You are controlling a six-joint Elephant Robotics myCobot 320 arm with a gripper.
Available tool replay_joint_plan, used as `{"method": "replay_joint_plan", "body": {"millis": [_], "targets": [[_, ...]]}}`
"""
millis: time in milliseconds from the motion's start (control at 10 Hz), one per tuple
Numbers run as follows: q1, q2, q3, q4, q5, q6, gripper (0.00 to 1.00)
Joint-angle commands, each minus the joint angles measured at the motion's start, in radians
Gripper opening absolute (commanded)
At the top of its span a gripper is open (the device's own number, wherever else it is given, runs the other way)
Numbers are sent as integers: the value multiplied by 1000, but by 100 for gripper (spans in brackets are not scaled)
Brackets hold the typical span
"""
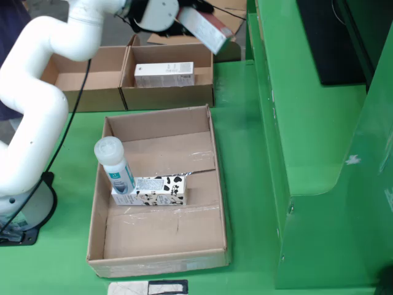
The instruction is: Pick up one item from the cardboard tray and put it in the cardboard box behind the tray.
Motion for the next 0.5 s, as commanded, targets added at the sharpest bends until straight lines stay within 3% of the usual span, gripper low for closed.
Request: {"method": "replay_joint_plan", "body": {"millis": [0,400], "targets": [[144,42,28,153,-14,34,0],[235,4,28,152,-12,80,0]]}}
